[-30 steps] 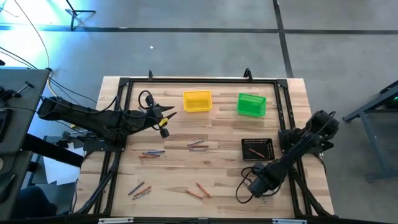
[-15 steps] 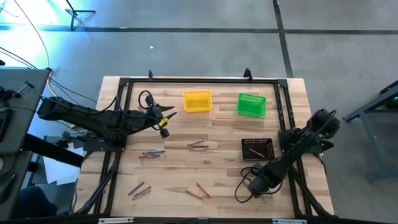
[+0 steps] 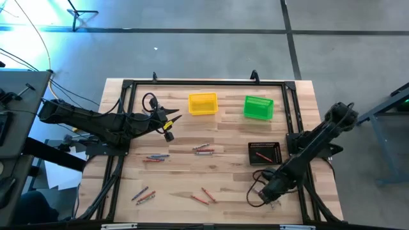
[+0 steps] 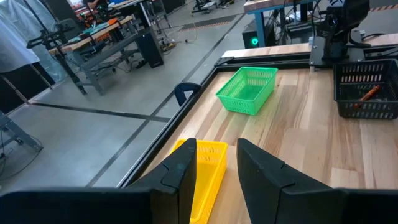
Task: Sort crayons
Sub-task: Put the gray crayon into the green basket
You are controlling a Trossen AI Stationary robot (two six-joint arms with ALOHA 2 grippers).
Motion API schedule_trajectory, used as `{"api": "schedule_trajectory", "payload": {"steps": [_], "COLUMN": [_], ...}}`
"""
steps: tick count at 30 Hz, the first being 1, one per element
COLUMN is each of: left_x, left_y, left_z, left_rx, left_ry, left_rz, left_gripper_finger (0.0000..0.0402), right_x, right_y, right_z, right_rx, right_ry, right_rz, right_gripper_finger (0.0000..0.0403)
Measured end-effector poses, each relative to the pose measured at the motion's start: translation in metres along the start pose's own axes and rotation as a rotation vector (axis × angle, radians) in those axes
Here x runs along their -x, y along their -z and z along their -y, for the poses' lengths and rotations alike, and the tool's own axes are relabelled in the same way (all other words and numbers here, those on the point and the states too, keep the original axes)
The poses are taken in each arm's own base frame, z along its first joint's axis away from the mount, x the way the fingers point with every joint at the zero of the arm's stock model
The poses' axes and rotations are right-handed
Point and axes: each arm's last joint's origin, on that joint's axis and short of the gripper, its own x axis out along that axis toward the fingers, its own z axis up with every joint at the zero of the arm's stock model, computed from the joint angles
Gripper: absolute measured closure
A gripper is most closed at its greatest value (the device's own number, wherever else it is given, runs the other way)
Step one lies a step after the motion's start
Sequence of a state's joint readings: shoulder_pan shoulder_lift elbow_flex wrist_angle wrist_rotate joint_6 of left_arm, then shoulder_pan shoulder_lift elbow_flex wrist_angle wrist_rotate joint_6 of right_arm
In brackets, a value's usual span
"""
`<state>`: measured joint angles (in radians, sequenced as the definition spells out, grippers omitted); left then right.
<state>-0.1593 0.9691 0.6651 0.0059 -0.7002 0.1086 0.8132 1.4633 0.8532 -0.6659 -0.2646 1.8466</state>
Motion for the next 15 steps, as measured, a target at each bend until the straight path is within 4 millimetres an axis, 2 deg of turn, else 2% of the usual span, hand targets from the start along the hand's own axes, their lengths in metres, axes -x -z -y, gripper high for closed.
{"api": "schedule_trajectory", "payload": {"steps": [4,8,11,15], "left_x": [0.0,0.0,0.0,0.0], "left_y": [0.0,0.0,0.0,0.0], "left_z": [0.0,0.0,0.0,0.0], "left_rx": [0.0,0.0,0.0,0.0], "left_ry": [0.0,0.0,0.0,0.0], "left_rz": [0.0,0.0,0.0,0.0], "left_gripper_finger": [0.03,0.03,0.03,0.03], "right_x": [0.025,0.05,0.065,0.082], "right_y": [0.001,-0.01,-0.025,-0.045], "right_z": [0.005,0.018,0.035,0.059], "right_rx": [0.009,0.003,-0.036,-0.09], "right_ry": [-0.139,-0.179,-0.093,0.108], "right_rz": [0.181,0.469,0.67,0.863], "right_gripper_finger": [0.04,0.04,0.04,0.04]}}
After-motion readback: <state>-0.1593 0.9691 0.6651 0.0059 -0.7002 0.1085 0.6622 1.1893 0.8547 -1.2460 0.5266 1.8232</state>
